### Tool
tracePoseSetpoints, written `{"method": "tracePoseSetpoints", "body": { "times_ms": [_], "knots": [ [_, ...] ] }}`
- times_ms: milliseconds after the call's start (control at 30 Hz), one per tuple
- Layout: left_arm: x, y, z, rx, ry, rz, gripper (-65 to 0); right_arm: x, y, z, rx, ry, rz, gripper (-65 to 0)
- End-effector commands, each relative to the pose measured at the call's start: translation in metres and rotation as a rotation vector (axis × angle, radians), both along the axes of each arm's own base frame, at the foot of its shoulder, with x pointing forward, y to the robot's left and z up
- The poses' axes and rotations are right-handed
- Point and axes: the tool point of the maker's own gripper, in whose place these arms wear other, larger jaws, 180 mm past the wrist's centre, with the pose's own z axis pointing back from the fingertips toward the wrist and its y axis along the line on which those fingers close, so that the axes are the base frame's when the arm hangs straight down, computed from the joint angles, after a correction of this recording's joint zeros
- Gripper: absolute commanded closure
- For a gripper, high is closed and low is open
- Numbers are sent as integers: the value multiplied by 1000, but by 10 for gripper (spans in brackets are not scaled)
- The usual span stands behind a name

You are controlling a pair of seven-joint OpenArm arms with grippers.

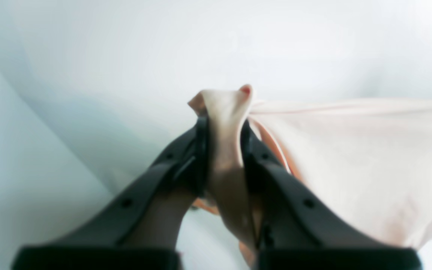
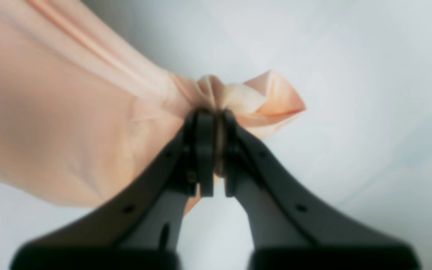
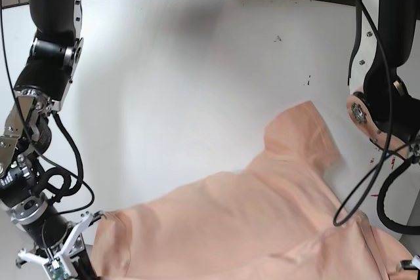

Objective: Fold the T-shirt properly
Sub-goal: 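Lift the peach shirt high with both grippers and shake it out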

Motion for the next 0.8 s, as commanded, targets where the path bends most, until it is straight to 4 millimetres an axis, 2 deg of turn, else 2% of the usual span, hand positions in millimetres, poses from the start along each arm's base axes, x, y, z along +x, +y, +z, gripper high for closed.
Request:
{"method": "tracePoseSetpoints", "body": {
  "times_ms": [0,233,400,533,633,733,767],
  "knots": [
    [-4,7,41,-17,-90,2,0,3,-12,37,-35,-75,-31,0],
    [-4,9,86,-53,-149,-28,0,12,-17,85,-75,-134,-40,0],
    [-7,9,103,-60,-176,-36,0,15,-19,111,-73,-170,-45,0],
    [-7,8,104,-60,-177,-39,0,17,-12,122,-94,-180,-35,0],
    [-7,7,103,-57,-176,-39,0,17,-12,123,-102,-177,-39,0],
    [-1,8,87,-61,-142,-37,0,17,-12,118,-107,-159,-45,0],
    [3,8,77,-60,-118,-37,0,17,-12,111,-106,-144,-44,0]
  ]
}}
